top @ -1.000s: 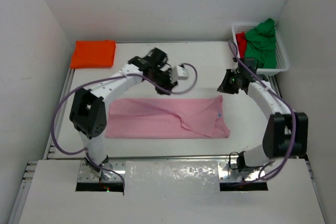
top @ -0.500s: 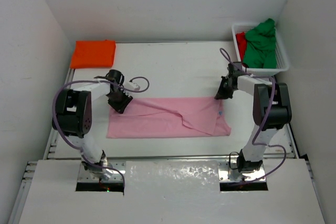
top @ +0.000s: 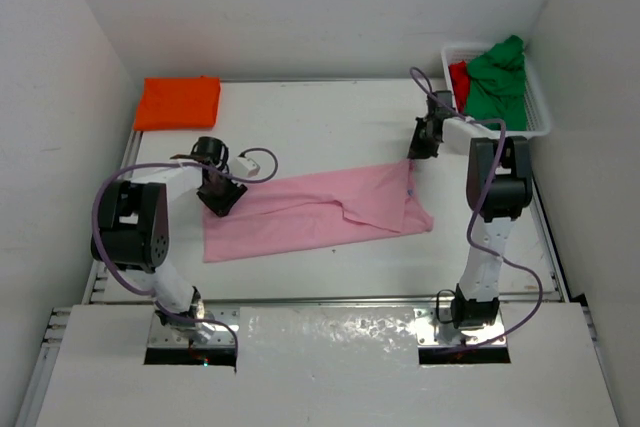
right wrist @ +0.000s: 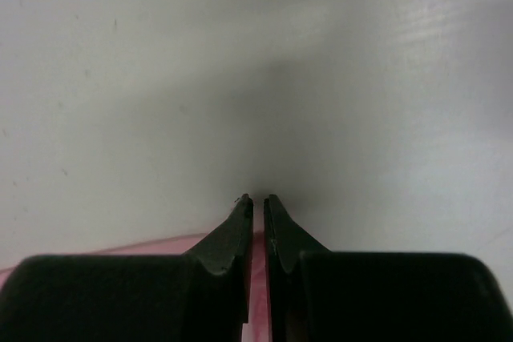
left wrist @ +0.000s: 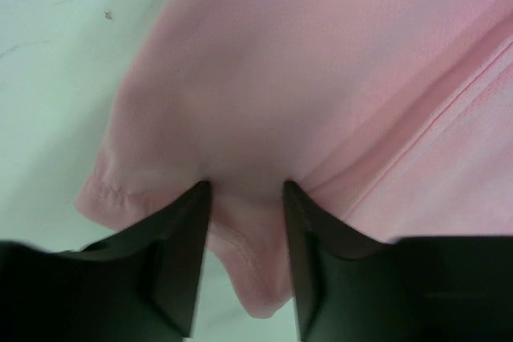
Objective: Fold and stack the t-shirts
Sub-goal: Rotate the tshirt 90 degrees
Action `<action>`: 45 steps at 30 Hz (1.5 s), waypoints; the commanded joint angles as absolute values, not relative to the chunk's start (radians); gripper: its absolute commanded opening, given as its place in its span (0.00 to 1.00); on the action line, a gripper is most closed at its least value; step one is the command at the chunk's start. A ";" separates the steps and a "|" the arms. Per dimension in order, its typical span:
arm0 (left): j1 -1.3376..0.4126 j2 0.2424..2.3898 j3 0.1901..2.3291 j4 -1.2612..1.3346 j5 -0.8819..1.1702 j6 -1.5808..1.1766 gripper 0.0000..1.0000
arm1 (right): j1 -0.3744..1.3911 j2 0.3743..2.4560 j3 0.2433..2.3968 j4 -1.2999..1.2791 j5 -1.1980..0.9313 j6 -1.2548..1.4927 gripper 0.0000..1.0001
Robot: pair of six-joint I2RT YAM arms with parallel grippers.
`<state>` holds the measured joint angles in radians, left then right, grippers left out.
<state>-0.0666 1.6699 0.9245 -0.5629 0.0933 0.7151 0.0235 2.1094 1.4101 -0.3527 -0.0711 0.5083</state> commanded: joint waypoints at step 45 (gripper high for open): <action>0.072 1.848 1.171 -0.615 0.242 0.672 0.63 | 0.083 1.558 0.769 -0.381 -0.052 0.448 0.54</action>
